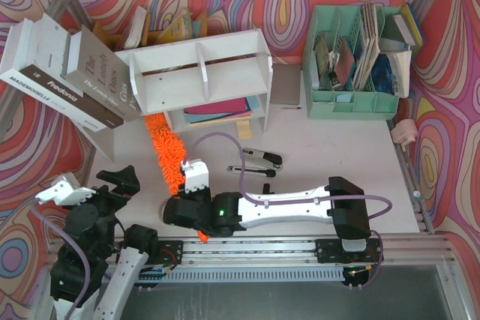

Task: Dust the bookshelf with a duster

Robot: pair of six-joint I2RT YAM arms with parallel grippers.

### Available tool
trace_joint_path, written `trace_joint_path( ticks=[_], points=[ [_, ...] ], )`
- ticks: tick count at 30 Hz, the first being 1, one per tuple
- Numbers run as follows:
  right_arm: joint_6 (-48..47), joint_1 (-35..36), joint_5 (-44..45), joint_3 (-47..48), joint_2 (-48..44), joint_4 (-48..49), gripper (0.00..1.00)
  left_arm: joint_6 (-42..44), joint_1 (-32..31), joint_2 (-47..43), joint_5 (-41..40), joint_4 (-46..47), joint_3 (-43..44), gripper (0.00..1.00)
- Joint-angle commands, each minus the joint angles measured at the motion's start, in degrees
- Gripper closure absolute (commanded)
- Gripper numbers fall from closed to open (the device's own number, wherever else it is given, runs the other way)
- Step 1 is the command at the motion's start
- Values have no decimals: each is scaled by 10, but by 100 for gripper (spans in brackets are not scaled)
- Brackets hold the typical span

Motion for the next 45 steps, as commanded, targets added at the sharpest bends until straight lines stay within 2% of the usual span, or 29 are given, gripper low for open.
trace_joint_path(
  ticks=[1,5,9,12,19,23,26,28,31,33,38,45],
  points=[
    [30,-15,-16,-3,-1,-1,100,-2,4,-2,4,1,-6,1],
    [22,-15,-5,-8,-12,4,100,-2,4,0,4,1,-6,2],
    [-33,17,54,-32,-43,77,100,-2,4,0,3,1,-6,1],
    [-64,42,99,-22,-42,87,100,-1,4,1,3,1,-6,1],
    [-144,76,163,-38,-58,163,100,-2,4,2,1,0,-6,2],
    [-155,82,172,-47,-60,178,100,-3,4,0,0,0,-6,1],
    [-127,78,157,-38,-55,149,100,-2,4,-1,0,0,-6,1],
    [-84,57,102,-34,-56,114,100,-2,4,2,1,0,-6,2],
    [-31,10,4,-79,-81,109,100,-2,4,4,1,-1,-5,2],
    [-26,2,-1,-88,-86,108,100,-2,4,4,-1,-1,-5,1],
    [14,-21,-29,-49,-47,36,100,-3,4,3,-7,-3,-5,1],
    [12,-29,-43,-45,-41,39,100,-3,4,4,-8,-4,-4,2]
  ],
)
